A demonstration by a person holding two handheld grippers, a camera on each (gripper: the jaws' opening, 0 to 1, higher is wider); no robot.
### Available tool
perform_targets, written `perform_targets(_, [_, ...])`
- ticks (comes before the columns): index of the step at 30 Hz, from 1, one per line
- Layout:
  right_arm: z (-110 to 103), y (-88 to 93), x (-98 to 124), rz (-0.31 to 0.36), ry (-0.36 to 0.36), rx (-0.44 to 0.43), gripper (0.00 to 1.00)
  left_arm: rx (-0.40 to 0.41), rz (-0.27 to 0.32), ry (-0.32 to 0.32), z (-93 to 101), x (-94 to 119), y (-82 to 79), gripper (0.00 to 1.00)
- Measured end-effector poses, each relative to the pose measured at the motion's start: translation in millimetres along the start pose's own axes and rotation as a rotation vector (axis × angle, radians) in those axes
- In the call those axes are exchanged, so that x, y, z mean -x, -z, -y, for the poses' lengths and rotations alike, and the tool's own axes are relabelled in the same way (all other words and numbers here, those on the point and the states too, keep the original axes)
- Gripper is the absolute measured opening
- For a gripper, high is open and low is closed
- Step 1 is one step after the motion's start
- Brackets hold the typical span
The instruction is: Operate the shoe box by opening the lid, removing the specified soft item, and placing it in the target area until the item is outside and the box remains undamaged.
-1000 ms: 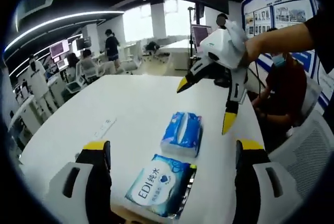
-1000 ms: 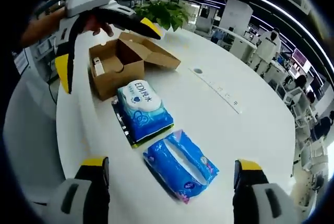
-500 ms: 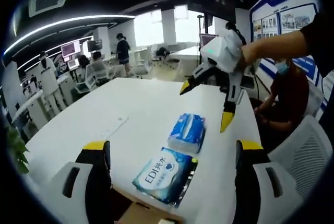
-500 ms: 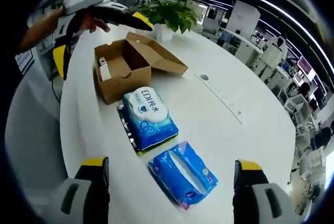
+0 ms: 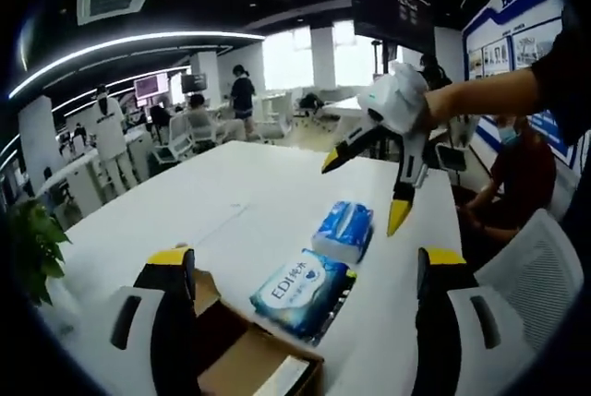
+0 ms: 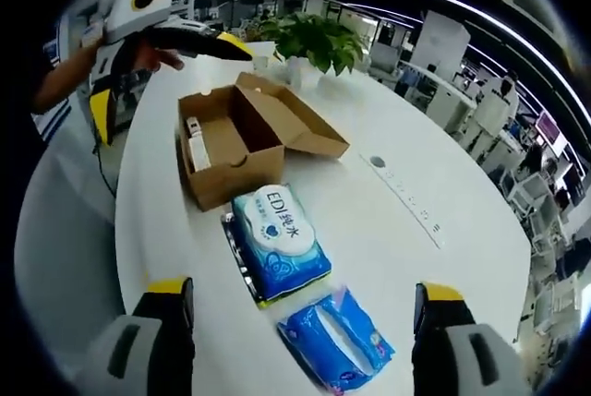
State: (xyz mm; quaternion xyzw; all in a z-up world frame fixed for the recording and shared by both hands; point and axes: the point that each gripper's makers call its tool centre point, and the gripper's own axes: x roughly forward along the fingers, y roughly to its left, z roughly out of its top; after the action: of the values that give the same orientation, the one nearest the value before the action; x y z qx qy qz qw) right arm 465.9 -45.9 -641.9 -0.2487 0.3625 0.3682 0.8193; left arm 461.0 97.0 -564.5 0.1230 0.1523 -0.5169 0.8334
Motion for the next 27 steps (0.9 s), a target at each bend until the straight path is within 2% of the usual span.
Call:
perform_targets(5, [-9, -15.7, -5, 0.019, -0.027, 0.017, 1.0, 0.049, 0.068, -0.038, -4.3, 24, -8.0, 0.99])
perform_targets(9, [-14, -27.9, -9, 0.039, -0.043, 0.016, 0.99, 0.036, 0.061, -0.064, -8.6, 38, -2.7, 0.99])
perform_targets(20, [-32, -66.6, -25, 0.081, -0.088, 0.06, 0.98, 0.098, 0.093, -0.146, -24.8, 71, 14.7, 0.99])
perform_targets(27, [-49, -89.1, -34, 0.11, -0.142, 0.106, 0.95, 0.115, 0.119, -0.182, -24.2, 99, 31.3, 0.99])
